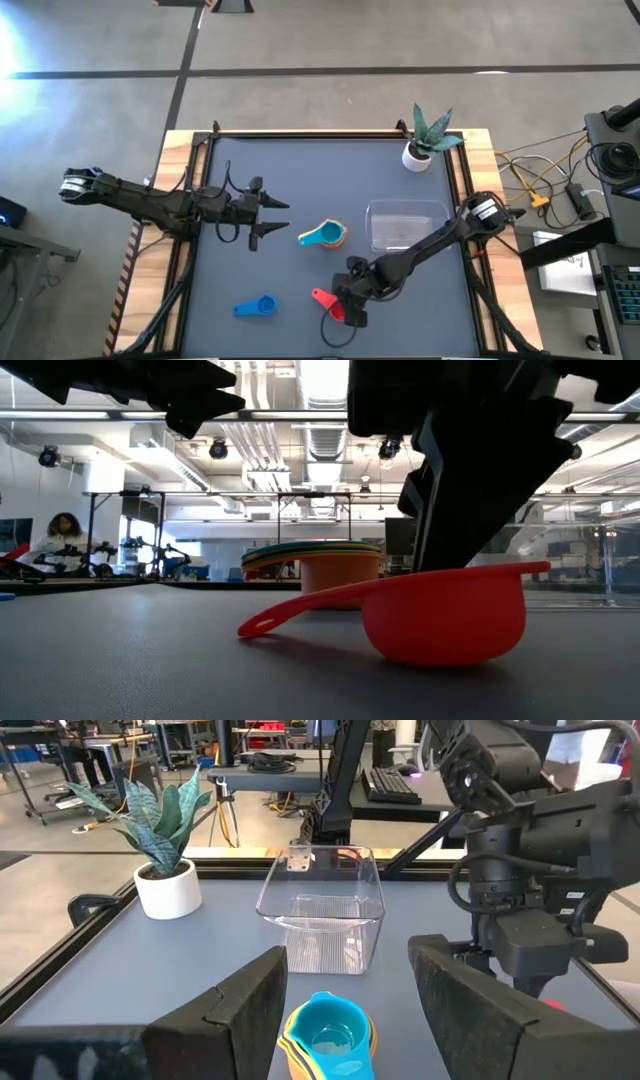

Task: Nest measuring cups in basket
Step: Stack the red measuring cup on top of the light blue measuring cup

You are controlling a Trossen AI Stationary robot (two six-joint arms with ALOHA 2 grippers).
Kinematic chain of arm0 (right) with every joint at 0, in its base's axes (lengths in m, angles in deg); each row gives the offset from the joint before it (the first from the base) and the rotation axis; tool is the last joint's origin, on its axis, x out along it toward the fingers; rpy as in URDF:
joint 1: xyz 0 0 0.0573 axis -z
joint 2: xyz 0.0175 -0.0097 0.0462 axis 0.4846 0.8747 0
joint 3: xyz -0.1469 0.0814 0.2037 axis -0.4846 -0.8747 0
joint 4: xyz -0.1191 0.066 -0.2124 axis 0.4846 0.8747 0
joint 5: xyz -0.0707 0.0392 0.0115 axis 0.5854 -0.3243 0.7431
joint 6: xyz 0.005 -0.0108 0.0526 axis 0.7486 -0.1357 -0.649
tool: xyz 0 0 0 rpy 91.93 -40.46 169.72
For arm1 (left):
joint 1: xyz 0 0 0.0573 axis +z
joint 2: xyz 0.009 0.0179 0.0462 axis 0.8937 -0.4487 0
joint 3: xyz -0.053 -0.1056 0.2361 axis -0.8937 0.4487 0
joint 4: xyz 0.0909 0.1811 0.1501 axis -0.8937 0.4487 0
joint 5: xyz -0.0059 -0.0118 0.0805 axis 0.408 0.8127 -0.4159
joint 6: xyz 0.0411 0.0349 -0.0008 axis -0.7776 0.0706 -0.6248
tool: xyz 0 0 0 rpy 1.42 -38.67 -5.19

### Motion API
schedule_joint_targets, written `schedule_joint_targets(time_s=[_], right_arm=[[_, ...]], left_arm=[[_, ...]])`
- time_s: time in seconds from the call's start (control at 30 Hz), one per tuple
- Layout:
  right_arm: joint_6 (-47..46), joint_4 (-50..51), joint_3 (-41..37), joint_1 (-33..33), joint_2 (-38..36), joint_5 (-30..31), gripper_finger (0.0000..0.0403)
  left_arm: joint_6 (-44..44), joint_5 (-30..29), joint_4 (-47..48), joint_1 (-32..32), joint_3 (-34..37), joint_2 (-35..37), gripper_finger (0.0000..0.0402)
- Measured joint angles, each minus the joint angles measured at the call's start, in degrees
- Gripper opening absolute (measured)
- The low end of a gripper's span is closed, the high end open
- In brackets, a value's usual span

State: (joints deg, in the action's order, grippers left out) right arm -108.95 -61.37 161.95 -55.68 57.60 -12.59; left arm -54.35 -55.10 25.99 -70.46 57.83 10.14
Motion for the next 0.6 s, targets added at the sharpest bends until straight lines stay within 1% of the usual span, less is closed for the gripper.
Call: schedule_joint_targets(time_s=[0.1,0.23,0.33,0.43,0.6], right_arm=[[-0.1,-1.9,-1.1,0.0,0.0,0.0,0.01],[-0.1,-2.0,-1.4,0.0,0.0,0.0,0.0094],[0.0,-2.2,-1.4,0.0,0.0,0.0,0.0067],[0.7,-2.2,-1.4,0.0,0.0,0.0,0.0024],[2.2,-2.0,-1.4,0.1,-0.3,0.0,0.0011]], left_arm=[[0.0,0.0,0.0,0.0,0.0,0.0,0.0204],[0.0,0.0,0.0,0.0,0.0,0.0,0.0204],[0.0,0.0,0.0,0.0,0.0,0.0,0.0204],[0.0,0.0,0.0,0.0,0.0,0.0,0.0204],[0.0,0.0,0.0,0.0,0.0,0.0,0.0204]])
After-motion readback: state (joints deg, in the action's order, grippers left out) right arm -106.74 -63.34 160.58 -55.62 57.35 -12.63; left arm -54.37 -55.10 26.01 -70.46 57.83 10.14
